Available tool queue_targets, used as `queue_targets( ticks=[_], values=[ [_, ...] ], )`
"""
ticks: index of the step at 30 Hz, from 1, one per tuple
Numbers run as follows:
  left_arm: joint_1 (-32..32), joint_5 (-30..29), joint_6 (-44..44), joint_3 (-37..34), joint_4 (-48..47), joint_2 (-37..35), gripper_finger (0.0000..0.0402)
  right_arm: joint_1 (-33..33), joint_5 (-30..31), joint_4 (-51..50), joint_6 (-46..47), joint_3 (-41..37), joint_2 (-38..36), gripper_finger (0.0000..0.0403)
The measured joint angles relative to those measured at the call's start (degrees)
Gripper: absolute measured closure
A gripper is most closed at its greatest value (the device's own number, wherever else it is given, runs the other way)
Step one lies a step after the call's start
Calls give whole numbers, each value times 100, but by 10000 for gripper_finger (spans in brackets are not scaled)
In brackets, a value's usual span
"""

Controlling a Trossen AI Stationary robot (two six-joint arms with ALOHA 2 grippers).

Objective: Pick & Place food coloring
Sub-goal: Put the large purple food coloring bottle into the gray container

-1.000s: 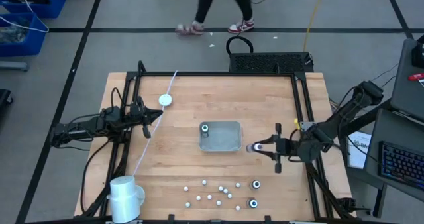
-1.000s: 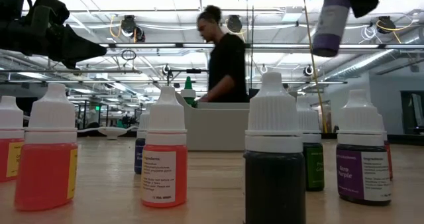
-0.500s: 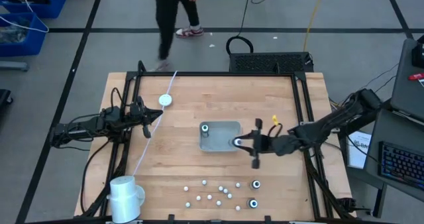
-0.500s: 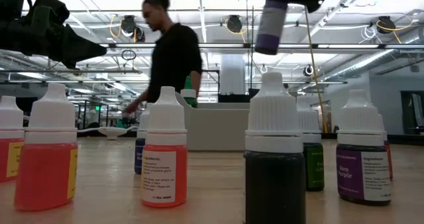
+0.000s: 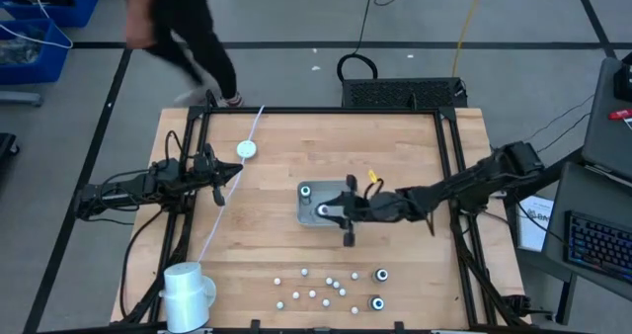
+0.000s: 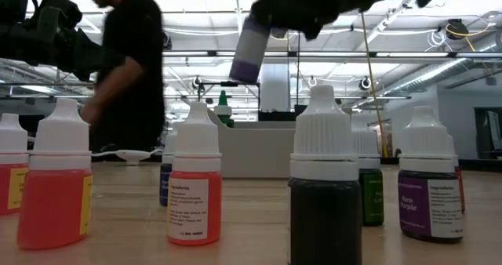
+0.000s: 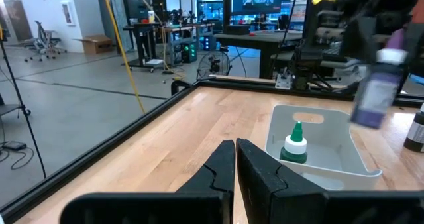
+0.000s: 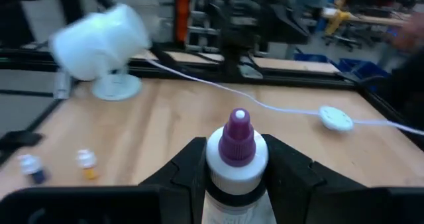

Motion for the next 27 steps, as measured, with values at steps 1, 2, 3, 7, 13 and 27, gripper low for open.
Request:
queue_targets(
  ticks=[1, 2, 3, 7, 13, 27],
  values=[
    [1, 0, 19, 0, 9, 0, 380, -69, 5, 1, 71, 0, 60, 292],
    [-1, 0, 21, 0, 18, 1, 380, -142, 6, 6, 125, 0, 126, 292],
    [0, 0, 19, 0, 26, 0, 380, -197, 12, 1, 173, 0, 184, 292],
    [-1, 0, 19, 0, 75, 0, 380, -329, -138, 288, 262, 0, 529, 292],
    [0, 0, 28, 0, 103, 2, 380, -474, -424, 689, 400, 0, 908, 292],
    [0, 0, 174, 0, 116, 2, 380, -597, -422, 687, 412, 87, 1052, 292]
  ],
)
